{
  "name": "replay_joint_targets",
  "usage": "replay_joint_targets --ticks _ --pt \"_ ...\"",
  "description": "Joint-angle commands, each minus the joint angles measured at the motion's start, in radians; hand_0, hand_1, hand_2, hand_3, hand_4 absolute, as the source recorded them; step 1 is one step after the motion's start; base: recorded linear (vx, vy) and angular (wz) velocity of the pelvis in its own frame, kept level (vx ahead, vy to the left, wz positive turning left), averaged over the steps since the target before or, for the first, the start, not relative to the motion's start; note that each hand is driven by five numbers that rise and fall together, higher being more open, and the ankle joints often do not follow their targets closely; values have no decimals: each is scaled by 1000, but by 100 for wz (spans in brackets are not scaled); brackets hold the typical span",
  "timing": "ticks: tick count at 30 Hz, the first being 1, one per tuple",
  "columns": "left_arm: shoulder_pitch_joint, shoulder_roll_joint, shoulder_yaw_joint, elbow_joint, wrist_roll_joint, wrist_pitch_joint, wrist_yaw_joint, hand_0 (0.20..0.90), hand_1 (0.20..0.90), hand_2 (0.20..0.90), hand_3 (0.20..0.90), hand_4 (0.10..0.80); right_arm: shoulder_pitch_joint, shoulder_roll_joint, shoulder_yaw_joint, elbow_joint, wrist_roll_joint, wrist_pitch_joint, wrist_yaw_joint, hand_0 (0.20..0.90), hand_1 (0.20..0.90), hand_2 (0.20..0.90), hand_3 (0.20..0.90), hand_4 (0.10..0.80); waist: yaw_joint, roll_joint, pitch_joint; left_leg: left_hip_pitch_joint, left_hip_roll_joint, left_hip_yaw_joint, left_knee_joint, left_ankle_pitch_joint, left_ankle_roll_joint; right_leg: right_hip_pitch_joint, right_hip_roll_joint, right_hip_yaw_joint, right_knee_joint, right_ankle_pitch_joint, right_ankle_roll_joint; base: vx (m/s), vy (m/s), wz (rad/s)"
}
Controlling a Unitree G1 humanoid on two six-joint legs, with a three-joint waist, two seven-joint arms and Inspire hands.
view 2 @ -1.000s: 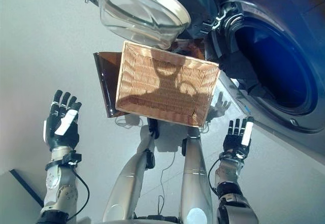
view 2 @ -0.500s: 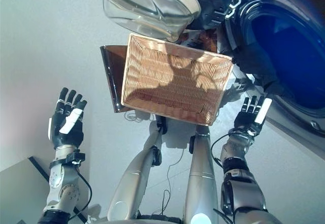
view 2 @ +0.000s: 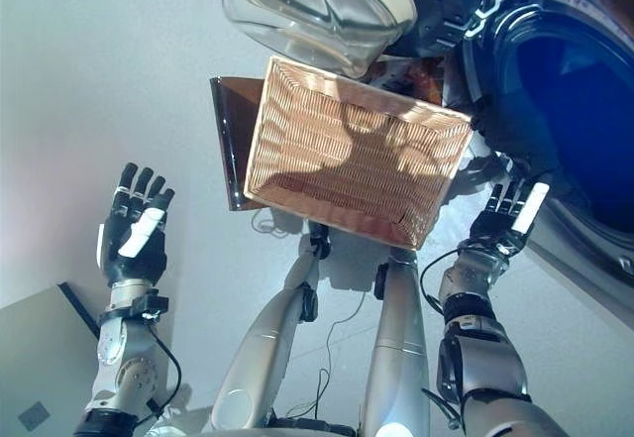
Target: Pick up the clothes and place them into the washing machine
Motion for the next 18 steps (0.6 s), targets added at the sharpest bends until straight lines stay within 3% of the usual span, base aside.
replay_joint_targets --ticks 1,3,13,16,17,18 --pt "51 76 53 -84 -26 -96 2 900 900 900 900 800 5 -74 53 -26 -14 -35 23 900 900 900 900 800 16 39 -68 -70 0 -39 -52 42 -52 -14 -2 -38 -80 -6 24 84 -3 7" --pt "49 80 53 -84 -26 -96 1 900 900 900 900 800 -10 -74 62 -4 -20 -26 14 900 900 900 900 800 21 39 -77 -56 -5 -47 -56 25 -54 -3 -4 -33 -78 -32 30 58 3 7" --pt "41 78 45 -86 -31 -91 -6 900 900 900 900 800 -29 -30 116 2 -35 4 13 900 900 900 900 800 35 36 -80 -67 -4 -45 -38 30 -46 -10 -6 -41 -66 -12 23 16 10 2" --pt "38 74 44 -81 -33 -91 -6 900 900 900 900 800 -17 -7 115 -1 -31 4 17 900 900 900 900 800 36 33 -89 -57 -10 -50 -34 8 -47 5 -9 -36 -70 -35 30 10 14 1" --pt "39 75 44 -82 -33 -91 -6 900 900 900 900 800 -15 -6 115 -3 -31 4 17 900 900 900 900 800 36 33 -83 -68 -7 -45 -29 23 -44 -6 -8 -43 -69 -13 23 0 0 0" --pt "40 74 46 -77 -31 -92 -5 900 900 900 900 800 -11 -3 114 -5 -28 4 21 900 900 900 900 800 35 31 -90 -57 -11 -49 -31 6 -47 5 -9 -37 -69 -35 31 0 0 0"
